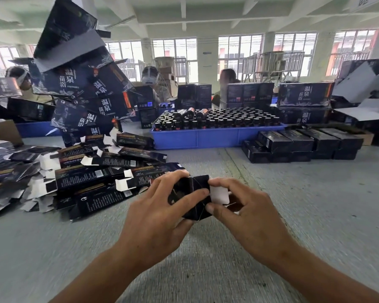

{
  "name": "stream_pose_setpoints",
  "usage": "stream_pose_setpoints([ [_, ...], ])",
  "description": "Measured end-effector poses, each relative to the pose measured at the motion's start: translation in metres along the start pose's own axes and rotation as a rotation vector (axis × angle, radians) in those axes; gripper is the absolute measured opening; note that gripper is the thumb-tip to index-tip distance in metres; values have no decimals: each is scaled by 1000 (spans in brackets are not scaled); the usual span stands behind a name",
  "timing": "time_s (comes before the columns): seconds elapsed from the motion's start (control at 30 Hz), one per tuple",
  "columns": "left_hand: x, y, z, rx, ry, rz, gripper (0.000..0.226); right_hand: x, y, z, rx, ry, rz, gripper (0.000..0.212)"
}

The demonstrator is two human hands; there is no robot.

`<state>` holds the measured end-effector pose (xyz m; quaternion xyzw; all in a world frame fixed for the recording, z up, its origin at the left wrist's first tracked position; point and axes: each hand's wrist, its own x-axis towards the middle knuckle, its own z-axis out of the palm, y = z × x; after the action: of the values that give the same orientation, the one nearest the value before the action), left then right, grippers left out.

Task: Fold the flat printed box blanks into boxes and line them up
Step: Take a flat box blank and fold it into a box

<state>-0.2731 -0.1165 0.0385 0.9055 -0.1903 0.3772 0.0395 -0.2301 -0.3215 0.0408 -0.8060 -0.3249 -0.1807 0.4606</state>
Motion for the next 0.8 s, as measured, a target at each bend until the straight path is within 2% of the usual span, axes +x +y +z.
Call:
stream_pose_setpoints([
  [0.13, 0, -3, 3, 56, 8, 35, 54, -1, -2, 2, 24, 22, 26, 53],
  [0.23, 0, -3, 5, 67, 31, 33, 49, 0, 1, 3, 91, 66, 81, 43],
  [0.33, 0, -2, 6, 45, 58, 14, 50, -1, 0, 3, 74, 36, 56, 36],
  [0.4, 0, -2, 6, 18, 91, -10, 54, -3, -3, 4, 62, -11, 26, 40],
  [0.47, -1, -1, 5, -15, 106, -40, 69, -3, -6, 4, 89, -18, 5, 44],
  [0.53, -1, 1, 4, -53, 110, -65, 82, -2, -7, 3, 137, -5, 9, 35],
  [0.63, -1, 8, 3, -86, 103, -97, 86, 0, -5, 3, 227, 12, 79, 17],
  [0.8, 0, 13, 5, -100, 95, -109, 84, 4, -2, 2, 312, -34, 176, 14],
])
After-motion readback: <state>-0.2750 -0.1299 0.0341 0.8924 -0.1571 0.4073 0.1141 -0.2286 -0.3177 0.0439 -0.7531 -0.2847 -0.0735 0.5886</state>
